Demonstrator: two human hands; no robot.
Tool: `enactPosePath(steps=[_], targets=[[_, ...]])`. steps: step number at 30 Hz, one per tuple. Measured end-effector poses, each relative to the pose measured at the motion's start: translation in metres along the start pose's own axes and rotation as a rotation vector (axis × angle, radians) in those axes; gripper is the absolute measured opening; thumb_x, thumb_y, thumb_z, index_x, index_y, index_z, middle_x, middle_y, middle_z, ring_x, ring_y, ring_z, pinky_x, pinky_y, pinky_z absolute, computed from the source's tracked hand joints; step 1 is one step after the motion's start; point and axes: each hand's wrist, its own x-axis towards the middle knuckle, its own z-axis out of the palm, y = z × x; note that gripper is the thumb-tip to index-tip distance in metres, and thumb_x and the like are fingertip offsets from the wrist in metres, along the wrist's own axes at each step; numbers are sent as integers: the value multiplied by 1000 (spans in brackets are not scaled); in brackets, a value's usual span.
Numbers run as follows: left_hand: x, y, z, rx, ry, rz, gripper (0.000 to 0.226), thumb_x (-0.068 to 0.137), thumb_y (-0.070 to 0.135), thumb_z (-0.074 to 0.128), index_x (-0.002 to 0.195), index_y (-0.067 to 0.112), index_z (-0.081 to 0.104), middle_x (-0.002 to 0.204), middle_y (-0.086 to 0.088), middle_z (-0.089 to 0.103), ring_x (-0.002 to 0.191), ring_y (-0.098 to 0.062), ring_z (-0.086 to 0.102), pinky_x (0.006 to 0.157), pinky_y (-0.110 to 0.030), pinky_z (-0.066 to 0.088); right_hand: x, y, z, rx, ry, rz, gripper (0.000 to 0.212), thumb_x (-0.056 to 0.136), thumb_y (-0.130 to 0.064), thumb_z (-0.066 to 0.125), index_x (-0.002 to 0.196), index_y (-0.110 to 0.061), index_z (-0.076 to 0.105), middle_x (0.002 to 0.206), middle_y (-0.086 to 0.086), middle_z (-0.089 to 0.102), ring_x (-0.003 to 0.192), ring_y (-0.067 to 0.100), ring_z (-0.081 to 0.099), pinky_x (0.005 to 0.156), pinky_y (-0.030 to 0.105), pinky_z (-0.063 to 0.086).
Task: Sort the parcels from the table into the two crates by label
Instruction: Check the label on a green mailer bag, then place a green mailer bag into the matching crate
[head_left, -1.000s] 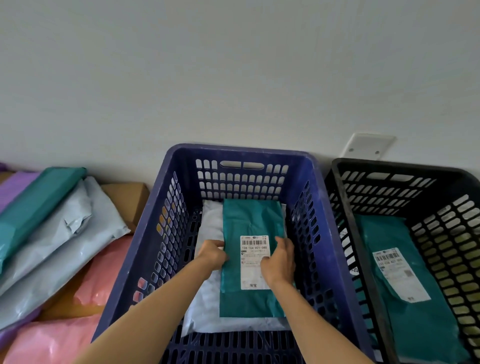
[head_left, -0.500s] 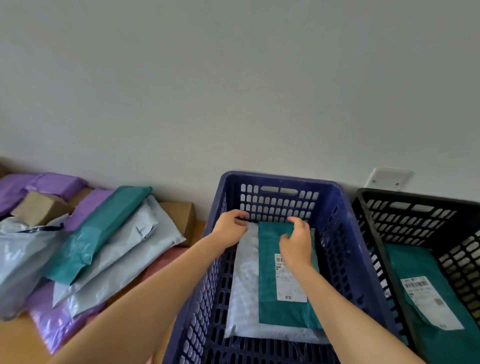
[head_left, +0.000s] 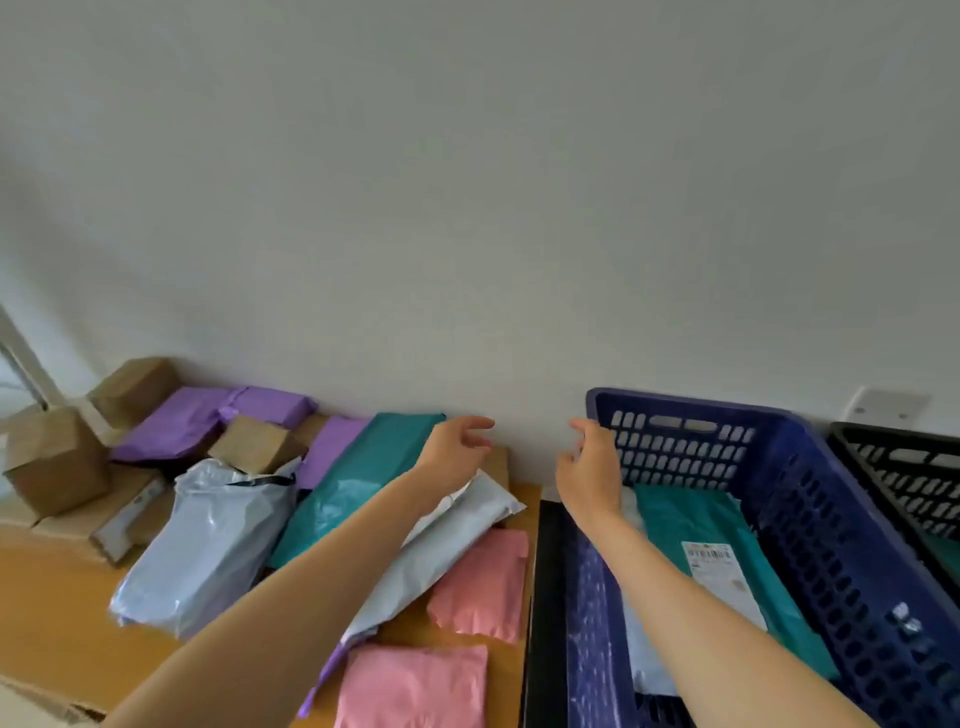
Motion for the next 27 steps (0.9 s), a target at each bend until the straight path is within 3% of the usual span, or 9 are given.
enactPosePath(steps=[7,13,21,27], targets=[[-29,-71,-86,10,85,-106,43,85,-8,50,121,13,62,89,-2,64,77,-19,58,73,-34,50,-58,-42,74,15,-76,36,42,91,-1,47,130,-13,50,129,6,52,115,20,53,96,34,46],[-34,-121,-115,25,100,-183,42,88,-6,47,123,13,60,93,-4,62,76,-21,57,66,-32,50,-81,-56,117,1,-160,103,39,92,2,48,130,-9,50,130,6,52,115,22,52,87,22,37],[0,-165,-130,64,137,-233,44,88,-1,50,130,12,55,96,-9,63,70,-19,56,72,-34,51,-59,-39,177,-12,-377,279,36,93,-5,51,129,-9,50,130,9,54,115,25,54,97,35,45],[47,-178,-133,159,86,-269,47,91,3,50,136,17,50,121,-13,60,71,-21,55,54,-24,44,-23,-27,220,96,-418,466,35,90,-10,56,125,-8,52,122,13,59,110,28,58,95,39,49]])
